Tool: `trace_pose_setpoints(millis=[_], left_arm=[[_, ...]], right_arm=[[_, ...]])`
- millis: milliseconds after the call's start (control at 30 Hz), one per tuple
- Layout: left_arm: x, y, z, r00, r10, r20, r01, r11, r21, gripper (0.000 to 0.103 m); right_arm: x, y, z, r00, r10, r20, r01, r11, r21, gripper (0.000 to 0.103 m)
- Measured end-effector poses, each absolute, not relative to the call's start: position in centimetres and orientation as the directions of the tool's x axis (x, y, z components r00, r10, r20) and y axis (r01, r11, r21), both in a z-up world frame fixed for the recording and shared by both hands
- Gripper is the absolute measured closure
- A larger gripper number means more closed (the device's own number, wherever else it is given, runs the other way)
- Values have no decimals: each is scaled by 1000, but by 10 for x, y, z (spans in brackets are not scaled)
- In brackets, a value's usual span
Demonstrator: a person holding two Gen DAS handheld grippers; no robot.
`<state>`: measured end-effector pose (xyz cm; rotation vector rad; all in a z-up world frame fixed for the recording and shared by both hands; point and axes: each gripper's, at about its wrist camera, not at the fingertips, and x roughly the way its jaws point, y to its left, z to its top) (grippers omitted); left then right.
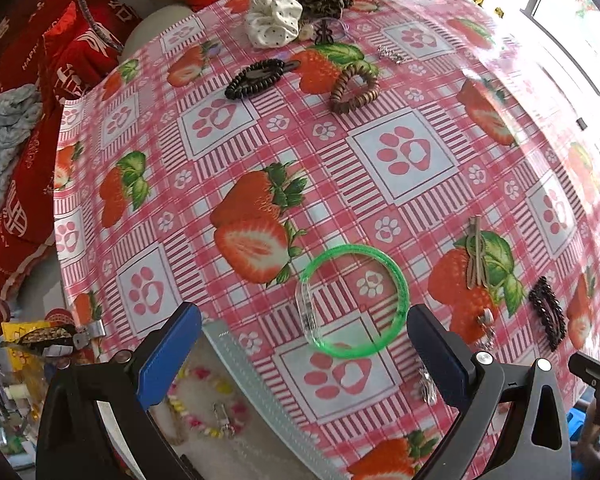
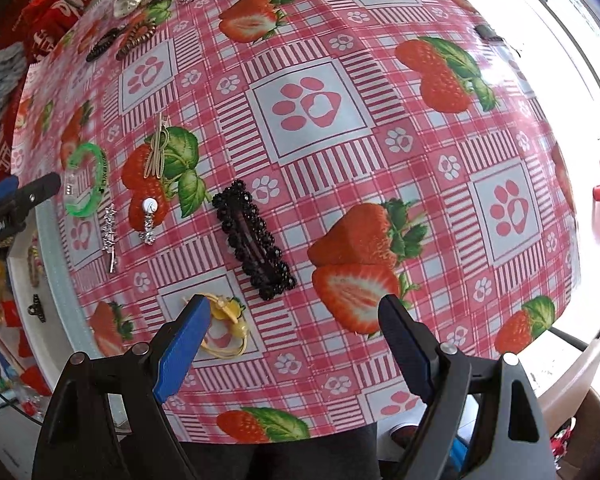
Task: Organize jewelry
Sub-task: 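Withdraw both open tools from the box back over the tablecloth, then grasp the black rhinestone snap clip with the right tool while the left tool grasps the green bangle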
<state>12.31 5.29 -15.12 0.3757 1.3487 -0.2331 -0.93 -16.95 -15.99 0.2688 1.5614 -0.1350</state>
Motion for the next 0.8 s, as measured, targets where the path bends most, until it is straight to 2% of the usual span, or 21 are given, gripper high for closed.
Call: trace_pose_setpoints(millis=[400,500,800], left_arm=[[140,54,-181,177,101,-979,365,917,160,0],[144,56,-190,149,111,-983,369,916,159,11],[148,54,-202,124,75,-989,383,916,117,11]], right_arm=[[24,-149,-183,-12,44,-999,201,979,41,15],[34,-144,-189,-15,39,-999,197,980,36,15],[54,-128,-211,-31,-14,-999,152,988,-19,15]])
